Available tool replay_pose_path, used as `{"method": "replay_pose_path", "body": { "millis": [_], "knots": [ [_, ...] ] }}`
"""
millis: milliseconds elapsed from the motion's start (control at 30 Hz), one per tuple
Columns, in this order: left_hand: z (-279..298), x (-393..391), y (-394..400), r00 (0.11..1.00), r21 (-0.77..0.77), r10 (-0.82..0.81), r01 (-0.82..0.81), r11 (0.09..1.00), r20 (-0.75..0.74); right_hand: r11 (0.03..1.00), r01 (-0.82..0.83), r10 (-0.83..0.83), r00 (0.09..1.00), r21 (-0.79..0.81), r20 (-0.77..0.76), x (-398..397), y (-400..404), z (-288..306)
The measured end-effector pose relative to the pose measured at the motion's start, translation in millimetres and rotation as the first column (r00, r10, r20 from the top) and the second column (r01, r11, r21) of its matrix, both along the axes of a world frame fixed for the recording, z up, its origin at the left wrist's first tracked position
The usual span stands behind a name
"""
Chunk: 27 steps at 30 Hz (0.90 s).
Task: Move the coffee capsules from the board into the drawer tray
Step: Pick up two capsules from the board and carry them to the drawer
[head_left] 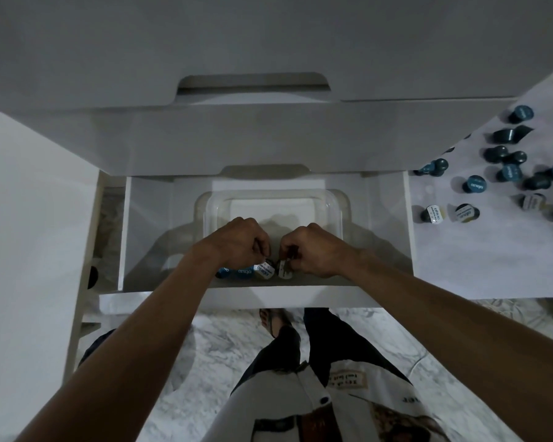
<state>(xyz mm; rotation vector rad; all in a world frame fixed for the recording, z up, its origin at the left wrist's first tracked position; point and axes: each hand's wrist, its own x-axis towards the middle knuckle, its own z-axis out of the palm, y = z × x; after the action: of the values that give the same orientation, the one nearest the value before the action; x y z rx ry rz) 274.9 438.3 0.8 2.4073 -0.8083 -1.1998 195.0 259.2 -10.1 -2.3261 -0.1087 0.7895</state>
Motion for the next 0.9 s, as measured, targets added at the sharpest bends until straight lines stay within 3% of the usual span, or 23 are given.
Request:
{"method": "replay_pose_path", "body": {
  "millis": [200,400,533,900],
  "knots": [
    [0,-1,3,1.0,0.008,-0.004,0.004,1.0,0.011,0.999,0.035,-0.035,0.999,0.007,0.006,-1,0,3],
    [8,4,10,0.997,-0.057,0.03,-0.026,0.998,0.071,0.974,0.218,-0.224,0.969,0.06,0.101,-6,-6,22],
    [25,7,-7,0.987,-0.145,0.093,-0.074,0.987,0.128,0.905,0.391,-0.419,0.89,0.168,0.18,-12,-19,43],
    [86,-40,-106,0.96,-0.407,0.168,-0.064,0.911,0.226,0.709,0.575,-0.7,0.642,0.408,0.312,-76,-114,106]
  ]
}}
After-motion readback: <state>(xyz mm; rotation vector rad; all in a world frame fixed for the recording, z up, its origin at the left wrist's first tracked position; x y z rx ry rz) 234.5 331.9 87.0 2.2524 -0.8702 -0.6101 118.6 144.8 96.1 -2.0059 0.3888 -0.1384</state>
